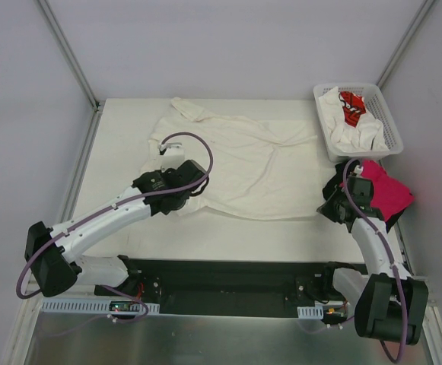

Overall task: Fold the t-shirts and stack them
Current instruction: Grap the side of the flattened tshirt closest away from the robot with both arms

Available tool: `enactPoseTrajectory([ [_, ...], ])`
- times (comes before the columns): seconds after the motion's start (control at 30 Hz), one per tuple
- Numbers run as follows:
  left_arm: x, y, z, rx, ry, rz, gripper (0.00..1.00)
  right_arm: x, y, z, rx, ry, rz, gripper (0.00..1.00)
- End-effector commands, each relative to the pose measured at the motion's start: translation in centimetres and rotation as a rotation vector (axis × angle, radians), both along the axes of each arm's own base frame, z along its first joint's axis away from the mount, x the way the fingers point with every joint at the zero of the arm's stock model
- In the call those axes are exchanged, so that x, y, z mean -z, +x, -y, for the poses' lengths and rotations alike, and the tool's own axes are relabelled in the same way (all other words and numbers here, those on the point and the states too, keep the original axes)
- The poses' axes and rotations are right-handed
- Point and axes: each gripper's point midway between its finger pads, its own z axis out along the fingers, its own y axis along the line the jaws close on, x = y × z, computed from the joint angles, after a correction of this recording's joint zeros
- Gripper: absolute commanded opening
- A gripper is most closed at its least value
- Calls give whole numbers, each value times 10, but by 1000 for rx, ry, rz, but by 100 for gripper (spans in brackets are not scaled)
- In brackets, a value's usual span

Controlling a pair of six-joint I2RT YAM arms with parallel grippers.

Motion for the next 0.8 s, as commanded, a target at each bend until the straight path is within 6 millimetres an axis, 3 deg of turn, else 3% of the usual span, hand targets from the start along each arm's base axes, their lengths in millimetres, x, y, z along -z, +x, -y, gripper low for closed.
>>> enactPoseTrajectory([
  [0.0, -23, 10, -13, -22, 40, 62, 0, -28, 13, 8, 13, -33, 67, 1],
  [0.43, -51, 22, -34, -94, 35, 143, 2, -40, 34, 4, 19, 9, 101, 1],
  [0.63, -67, 38, -45, -152, 38, 177, 2, -45, 48, 5, 31, 17, 121, 1],
  [0.77, -67, 47, -48, -171, 36, 169, 2, -52, 58, 6, 34, 18, 139, 1],
])
